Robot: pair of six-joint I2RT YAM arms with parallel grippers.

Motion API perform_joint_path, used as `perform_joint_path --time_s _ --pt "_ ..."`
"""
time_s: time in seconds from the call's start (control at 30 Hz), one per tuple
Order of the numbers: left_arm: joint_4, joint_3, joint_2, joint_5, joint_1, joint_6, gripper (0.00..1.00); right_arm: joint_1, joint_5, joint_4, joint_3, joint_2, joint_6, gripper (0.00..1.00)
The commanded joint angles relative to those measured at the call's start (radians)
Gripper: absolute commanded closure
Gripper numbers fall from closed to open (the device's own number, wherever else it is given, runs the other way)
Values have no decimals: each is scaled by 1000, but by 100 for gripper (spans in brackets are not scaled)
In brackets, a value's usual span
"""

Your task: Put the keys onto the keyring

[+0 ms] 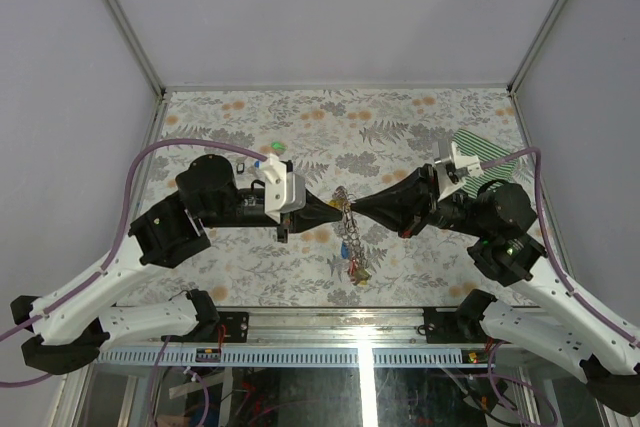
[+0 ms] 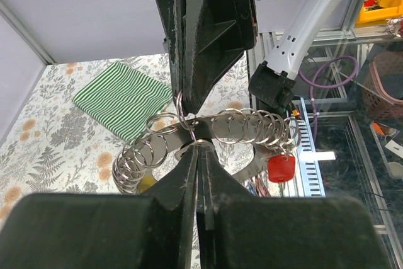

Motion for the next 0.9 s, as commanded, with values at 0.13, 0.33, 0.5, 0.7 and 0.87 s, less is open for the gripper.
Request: perform_joint_path --time_s 0.13,0.33,0.5,0.7,0.87 --pt "22 -13 5 -38 -7 -17 100 0 148 158 17 -40 59 100" --pt "37 -14 18 -77 -6 -34 100 1 206 182 -4 -42 107 100" --pt "81 -31 18 -86 -7 -46 100 0 260 185 -14 -45 127 100" --pt "87 -25 32 -89 -8 -45 100 0 315 136 -6 -41 133 100" --pt "84 -24 38 -98 -7 -42 100 1 368 90 -10 -51 134 100"
